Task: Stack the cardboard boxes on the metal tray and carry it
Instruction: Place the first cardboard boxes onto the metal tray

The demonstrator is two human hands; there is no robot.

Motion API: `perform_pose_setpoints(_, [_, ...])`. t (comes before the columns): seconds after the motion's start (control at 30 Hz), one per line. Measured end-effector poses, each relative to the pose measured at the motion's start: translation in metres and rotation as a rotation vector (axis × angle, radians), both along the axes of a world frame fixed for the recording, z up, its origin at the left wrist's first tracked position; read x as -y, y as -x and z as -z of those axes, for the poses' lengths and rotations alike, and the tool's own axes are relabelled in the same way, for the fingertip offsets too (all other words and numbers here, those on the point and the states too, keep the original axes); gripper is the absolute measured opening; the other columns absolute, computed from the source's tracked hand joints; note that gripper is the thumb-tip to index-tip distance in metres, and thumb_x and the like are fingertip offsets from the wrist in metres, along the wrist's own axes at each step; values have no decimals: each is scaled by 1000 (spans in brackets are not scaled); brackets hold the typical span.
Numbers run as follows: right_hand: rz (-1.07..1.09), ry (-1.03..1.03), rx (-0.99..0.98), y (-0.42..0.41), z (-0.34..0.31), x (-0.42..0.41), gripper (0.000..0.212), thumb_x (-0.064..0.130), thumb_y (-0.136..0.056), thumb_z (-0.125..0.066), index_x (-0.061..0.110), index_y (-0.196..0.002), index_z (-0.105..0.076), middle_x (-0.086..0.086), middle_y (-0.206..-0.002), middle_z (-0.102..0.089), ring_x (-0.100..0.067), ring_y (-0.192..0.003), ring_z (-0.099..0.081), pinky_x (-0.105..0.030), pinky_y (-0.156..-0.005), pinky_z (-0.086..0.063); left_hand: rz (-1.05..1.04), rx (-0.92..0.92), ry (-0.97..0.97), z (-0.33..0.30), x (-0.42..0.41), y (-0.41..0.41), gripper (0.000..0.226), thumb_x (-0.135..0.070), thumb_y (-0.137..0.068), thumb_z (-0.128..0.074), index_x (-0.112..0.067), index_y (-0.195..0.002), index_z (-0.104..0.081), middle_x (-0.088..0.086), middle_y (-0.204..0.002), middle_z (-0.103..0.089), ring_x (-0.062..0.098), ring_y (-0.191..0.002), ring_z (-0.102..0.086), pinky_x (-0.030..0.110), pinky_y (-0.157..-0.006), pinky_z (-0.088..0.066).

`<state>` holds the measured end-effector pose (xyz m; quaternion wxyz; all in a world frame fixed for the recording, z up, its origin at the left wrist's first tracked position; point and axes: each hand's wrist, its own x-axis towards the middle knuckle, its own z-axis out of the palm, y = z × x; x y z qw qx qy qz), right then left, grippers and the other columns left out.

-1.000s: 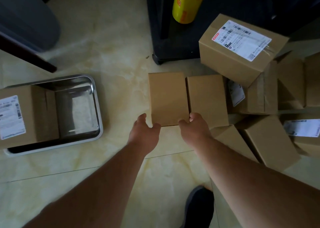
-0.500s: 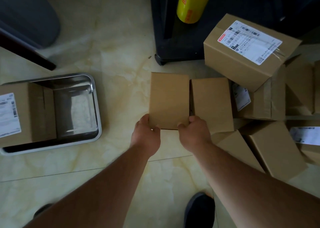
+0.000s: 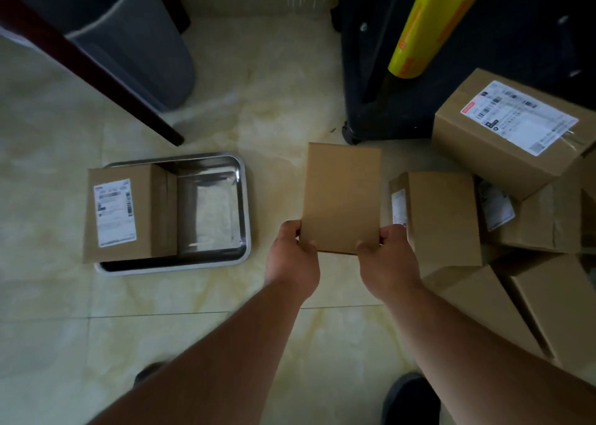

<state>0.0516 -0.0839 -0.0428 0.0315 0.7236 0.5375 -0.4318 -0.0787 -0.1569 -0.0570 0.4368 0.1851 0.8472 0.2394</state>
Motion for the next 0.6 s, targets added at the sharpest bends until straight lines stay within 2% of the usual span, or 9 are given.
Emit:
perform_pose_setpoints(0.17, [-18, 9, -34, 21, -8, 10, 30, 25, -99, -64, 12, -121, -48, 0, -102, -59, -24, -87, -55, -27, -75, -38, -34, -20, -18, -8, 13, 20, 32, -20, -100, -59, -25, -131, -58, -5, -107, -71, 22, -95, -68, 37, -85, -58])
perform_pose_setpoints(0.3, [-40, 1, -39, 40, -12, 16, 30, 27, -98, -65, 14, -119, -48, 2, -99, -59, -23, -84, -55, -28, -73, -39, -67, 4, -9, -13, 25, 38, 33, -19, -102, -57, -26, -134, -56, -15, -96, -62, 18, -92, -65, 29, -79, -51])
perform_pose_setpoints(0.43, [-60, 3, -52, 60, -14, 24, 28, 26, -97, -66, 16, -115, -47, 4, -92, -57, -22, -79, -55, -29, -63, -37, -97, 7, -18, -16, 36, 57, 35, -18, -102, -57, -25, -137, -54, -9, -106, -64, 19, -96, -65, 28, -78, -48])
perform_pose_setpoints(0.5, [-66, 1, -55, 69, -15, 29, 28, 27, -97, -66, 16, -114, -46, 8, -86, -54, -21, -78, -55, -29, -63, -38, -106, 4, -27, -16, 43, 67, 35, -18, -102, -58, -25, -136, -55, -9, -109, -65, 16, -98, -64, 27, -78, -48])
perform_pose_setpoints(0.6, [-75, 1, -60, 83, -16, 37, 28, 28, -97, -66, 18, -114, -46, 13, -82, -51, -9, -67, -51, -23, -53, -34, -119, -2, -35, -15, 53, 83, 33, -19, -102, -58, -26, -134, -55, -8, -112, -69, 15, -99, -67, 27, -78, -48])
